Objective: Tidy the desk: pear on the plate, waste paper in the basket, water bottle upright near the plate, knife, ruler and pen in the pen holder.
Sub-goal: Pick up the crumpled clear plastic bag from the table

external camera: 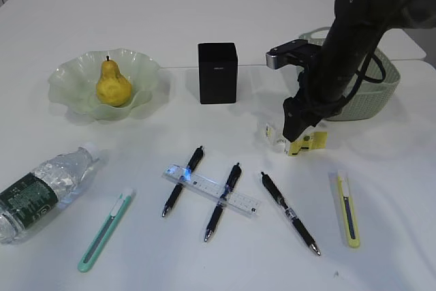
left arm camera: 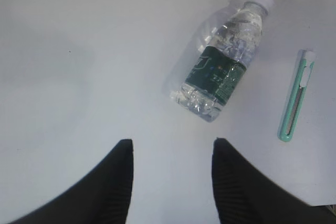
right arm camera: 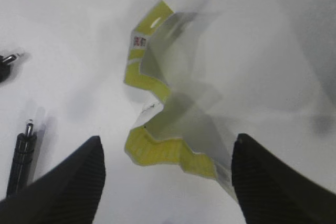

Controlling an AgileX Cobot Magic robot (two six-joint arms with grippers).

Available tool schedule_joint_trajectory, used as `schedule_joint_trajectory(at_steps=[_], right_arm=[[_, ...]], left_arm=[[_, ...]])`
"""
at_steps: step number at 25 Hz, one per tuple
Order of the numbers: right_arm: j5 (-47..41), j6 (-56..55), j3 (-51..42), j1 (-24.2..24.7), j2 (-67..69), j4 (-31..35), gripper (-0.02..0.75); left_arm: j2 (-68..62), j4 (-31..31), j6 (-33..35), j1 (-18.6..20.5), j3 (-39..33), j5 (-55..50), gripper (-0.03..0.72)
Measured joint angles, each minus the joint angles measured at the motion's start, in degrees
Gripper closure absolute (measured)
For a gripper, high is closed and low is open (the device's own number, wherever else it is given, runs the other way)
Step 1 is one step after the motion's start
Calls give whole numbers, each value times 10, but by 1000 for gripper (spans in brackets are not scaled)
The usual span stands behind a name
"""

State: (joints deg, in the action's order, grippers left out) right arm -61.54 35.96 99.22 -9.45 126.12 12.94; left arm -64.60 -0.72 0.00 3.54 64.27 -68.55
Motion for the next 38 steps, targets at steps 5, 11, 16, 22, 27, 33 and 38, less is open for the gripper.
schedule_joint_trajectory(at_steps=[5,11,16,22,27,33,38], right_arm=[[4,7,2,0,8,1,155],[5,10,2,0,22,9,155],[5,16,4,0,32,13,155],[6,18,4,0,39,13,177],[8,19,4,0,48,12,316],[26,20,4,-1,48,11,566],[26,16,4,-1,48,13,723]], left_arm=[[0,1,0,0,0,0,342],[0,1,0,0,0,0,342],[0,1,0,0,0,0,342],[0,1,0,0,0,0,342],[0,1,0,0,0,0,342],[0,1,0,0,0,0,342],[0,1,0,0,0,0,342]])
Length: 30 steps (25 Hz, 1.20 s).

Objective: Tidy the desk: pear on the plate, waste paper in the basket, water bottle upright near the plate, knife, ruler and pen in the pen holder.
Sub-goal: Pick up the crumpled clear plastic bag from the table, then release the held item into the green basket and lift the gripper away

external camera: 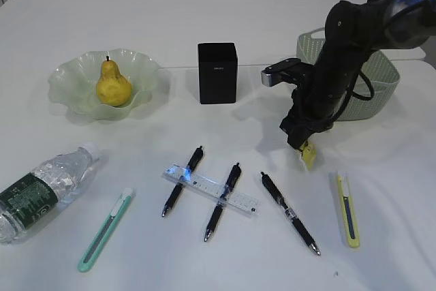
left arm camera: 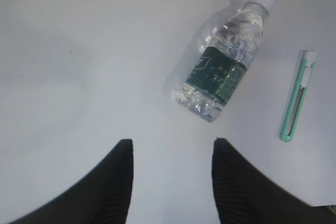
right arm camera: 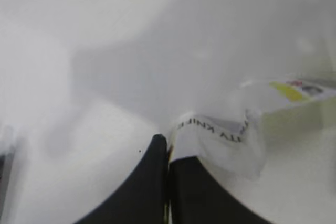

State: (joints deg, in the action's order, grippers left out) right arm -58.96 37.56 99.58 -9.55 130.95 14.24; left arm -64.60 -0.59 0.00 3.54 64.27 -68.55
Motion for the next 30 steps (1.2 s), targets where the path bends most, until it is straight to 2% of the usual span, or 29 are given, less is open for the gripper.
schedule_joint_trajectory(at_steps=[4,7,11,15,21,25,30], right_arm=[[-12,-15,2,0,0,4,723],[-56,-25,23,0,0,10,723],[-100,-64,90,0,0,15,723],[-107,-109,177,0,0,34,723],[-112,-187,284,0,0,30,723],[-115,-239,315,0,0,-21,723],[-122,-313,321,4,0,-117,723]], left_arm=[[0,0,0,0,0,0,342],[0,0,0,0,0,0,342],[0,0,0,0,0,1,342],[0,0,0,0,0,1,342],[0,0,0,0,0,2,342],[0,0,0,0,0,2,342],[0,0,0,0,0,2,342]])
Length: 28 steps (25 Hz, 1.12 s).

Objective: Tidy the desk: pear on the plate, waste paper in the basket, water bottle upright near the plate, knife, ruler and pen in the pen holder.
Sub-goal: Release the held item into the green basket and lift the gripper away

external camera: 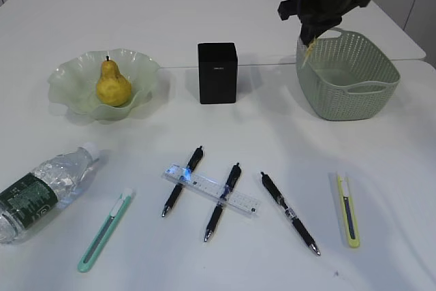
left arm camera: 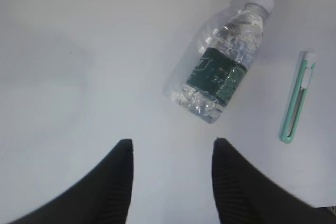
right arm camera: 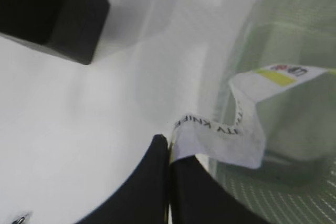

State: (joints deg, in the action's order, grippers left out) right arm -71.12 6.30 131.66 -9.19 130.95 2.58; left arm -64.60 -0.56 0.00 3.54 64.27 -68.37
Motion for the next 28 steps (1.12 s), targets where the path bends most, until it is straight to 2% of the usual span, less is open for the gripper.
schedule_joint_trajectory(at_steps=[6,14,26,28], right_arm=[[-3,-77,0,33,0,-17,723],[24,-104,0,88,2,-30,723],[37,-105,1,92,59,-43,722],[43,-105,1,92,60,-43,698]], left_arm=[[0,0,0,0,0,0,342],[0,0,0,0,0,0,342],[0,-7,0,0,0,-15,342],[0,-7,0,0,0,-21,342]])
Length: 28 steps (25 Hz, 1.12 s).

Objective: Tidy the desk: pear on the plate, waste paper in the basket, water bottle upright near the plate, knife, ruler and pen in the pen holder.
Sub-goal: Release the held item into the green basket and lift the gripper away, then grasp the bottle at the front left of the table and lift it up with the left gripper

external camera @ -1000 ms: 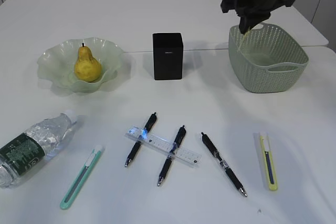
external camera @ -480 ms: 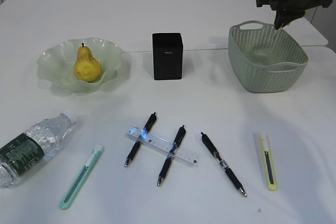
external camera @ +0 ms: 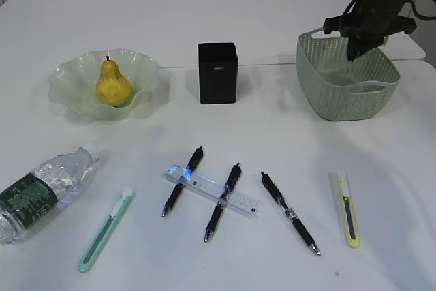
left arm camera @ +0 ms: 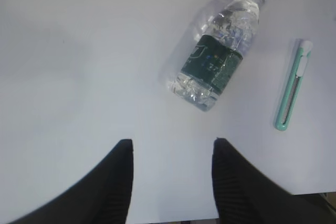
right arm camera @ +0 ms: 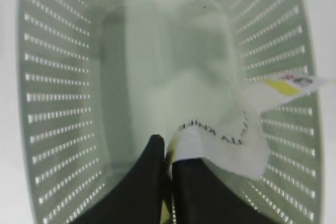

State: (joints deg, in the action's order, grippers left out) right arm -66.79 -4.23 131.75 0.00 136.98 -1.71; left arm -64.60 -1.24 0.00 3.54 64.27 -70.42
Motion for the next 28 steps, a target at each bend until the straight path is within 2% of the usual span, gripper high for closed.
schedule_joint_trajectory(at_steps=[2,4,7,10,16,28], right_arm=[[7,0,0,0,0,0,639],[12,0,0,0,0,0,547],[13,-4,0,0,0,0,361],[12,-6,0,0,0,7,258],[-36,11,0,0,-32,25,229],[-48,26,-9,-1,-178,27,227]], left_arm=[[0,0,0,0,0,-4,342],[0,-1,0,0,0,-5,342],[0,-1,0,0,0,-5,342],[0,-1,0,0,0,-5,342],[0,-1,0,0,0,-6,342],[0,-1,0,0,0,-6,342]])
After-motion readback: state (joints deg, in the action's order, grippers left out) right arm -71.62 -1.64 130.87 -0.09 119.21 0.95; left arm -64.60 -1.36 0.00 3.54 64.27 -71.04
